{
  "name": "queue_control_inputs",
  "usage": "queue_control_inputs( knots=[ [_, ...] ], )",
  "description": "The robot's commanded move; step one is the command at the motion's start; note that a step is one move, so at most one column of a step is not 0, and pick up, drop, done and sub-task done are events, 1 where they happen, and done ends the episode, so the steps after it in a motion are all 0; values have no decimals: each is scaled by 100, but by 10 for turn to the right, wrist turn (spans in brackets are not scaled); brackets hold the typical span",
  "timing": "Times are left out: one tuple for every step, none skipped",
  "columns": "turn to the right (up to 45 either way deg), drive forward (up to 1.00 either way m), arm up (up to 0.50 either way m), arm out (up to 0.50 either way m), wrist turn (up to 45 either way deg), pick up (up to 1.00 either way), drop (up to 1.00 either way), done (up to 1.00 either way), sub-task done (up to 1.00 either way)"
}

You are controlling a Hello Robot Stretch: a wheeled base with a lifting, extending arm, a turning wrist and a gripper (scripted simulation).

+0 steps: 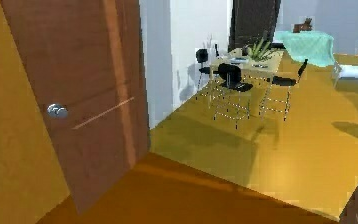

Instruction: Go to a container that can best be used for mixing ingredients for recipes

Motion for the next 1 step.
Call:
queue_control_inputs(
  knots=[
    [30, 0, 0, 0, 0, 0, 0, 0, 0]
  ],
)
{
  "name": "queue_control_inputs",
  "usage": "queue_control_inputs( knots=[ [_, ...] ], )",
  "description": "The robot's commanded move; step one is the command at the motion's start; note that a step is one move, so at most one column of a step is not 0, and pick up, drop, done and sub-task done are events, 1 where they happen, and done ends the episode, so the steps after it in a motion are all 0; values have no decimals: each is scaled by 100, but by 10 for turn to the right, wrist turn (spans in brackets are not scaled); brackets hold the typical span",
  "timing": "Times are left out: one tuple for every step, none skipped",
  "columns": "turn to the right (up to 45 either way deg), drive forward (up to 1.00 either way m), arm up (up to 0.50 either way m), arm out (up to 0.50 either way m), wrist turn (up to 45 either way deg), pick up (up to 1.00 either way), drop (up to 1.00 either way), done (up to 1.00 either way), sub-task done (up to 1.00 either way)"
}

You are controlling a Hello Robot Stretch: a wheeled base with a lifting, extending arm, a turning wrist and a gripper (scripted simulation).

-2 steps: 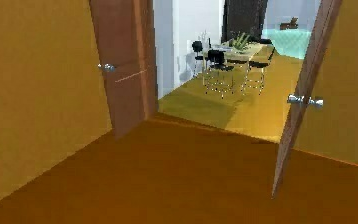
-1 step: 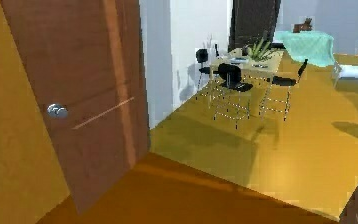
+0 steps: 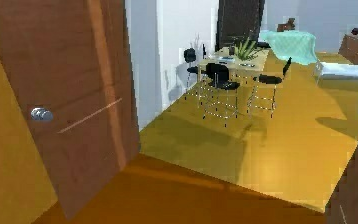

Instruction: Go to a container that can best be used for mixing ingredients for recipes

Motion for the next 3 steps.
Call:
queue_control_inputs(
  knots=[
    [0, 100, 0, 0, 0, 0, 0, 0, 0],
    [0, 100, 0, 0, 0, 0, 0, 0, 0],
    [0, 50, 0, 0, 0, 0, 0, 0, 0]
  ],
)
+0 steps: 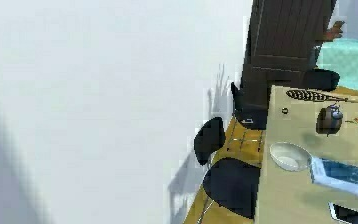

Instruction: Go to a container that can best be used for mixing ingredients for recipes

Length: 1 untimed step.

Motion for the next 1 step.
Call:
queue_control_inputs(
  knots=[
    [330, 0, 0, 0, 0, 0, 0, 0, 0]
  ],
)
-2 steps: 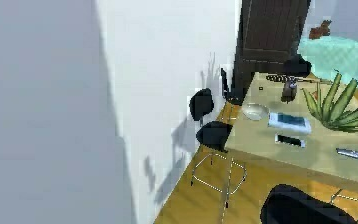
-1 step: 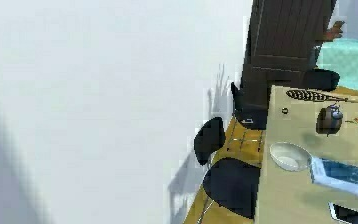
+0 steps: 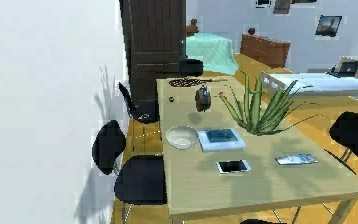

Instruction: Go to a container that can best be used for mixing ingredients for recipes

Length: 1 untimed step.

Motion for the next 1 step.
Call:
queue_control_inputs(
  knots=[
    [0, 0, 0, 0, 0, 0, 0, 100, 0]
  ],
)
